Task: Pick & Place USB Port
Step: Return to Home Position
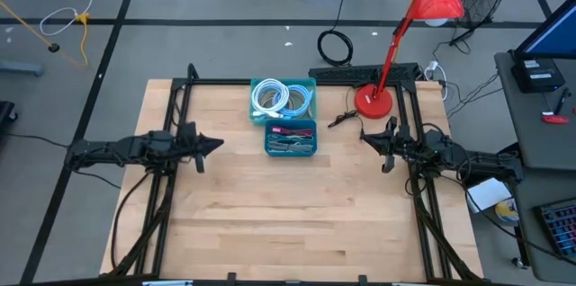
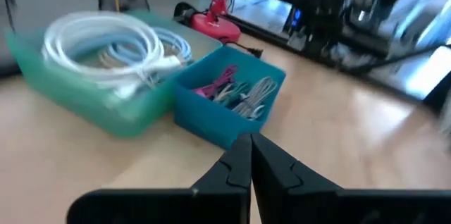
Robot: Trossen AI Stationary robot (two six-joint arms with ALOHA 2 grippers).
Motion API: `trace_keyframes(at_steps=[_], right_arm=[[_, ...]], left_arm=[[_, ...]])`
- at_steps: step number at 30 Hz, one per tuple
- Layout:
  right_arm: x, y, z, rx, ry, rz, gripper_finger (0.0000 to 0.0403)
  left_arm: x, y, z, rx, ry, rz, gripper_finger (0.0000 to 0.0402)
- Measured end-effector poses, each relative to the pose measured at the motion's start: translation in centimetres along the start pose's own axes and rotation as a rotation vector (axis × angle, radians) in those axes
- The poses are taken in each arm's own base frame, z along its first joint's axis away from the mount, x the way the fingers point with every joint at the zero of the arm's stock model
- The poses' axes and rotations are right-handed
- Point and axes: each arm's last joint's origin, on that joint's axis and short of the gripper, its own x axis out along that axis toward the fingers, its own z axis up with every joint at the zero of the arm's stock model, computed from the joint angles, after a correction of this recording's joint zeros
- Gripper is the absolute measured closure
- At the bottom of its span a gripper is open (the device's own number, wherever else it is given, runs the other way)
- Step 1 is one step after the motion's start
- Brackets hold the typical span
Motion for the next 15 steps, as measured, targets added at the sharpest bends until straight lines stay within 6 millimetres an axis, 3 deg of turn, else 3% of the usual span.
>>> trace_keyframes(at_steps=[6,11,15], right_arm=[[0.0,0.0,0.0,0.000,0.001,0.000,0.0403],[0.0,0.0,0.0,0.000,0.001,0.000,0.0403],[0.0,0.0,0.0,0.000,0.001,0.000,0.0403]], left_arm=[[0.0,-0.1,0.3,0.343,-0.030,0.008,0.0388],[-0.4,-0.6,2.7,0.280,-0.292,0.059,0.0399],[-1.5,-0.8,4.5,0.211,-0.506,0.094,0.0385]])
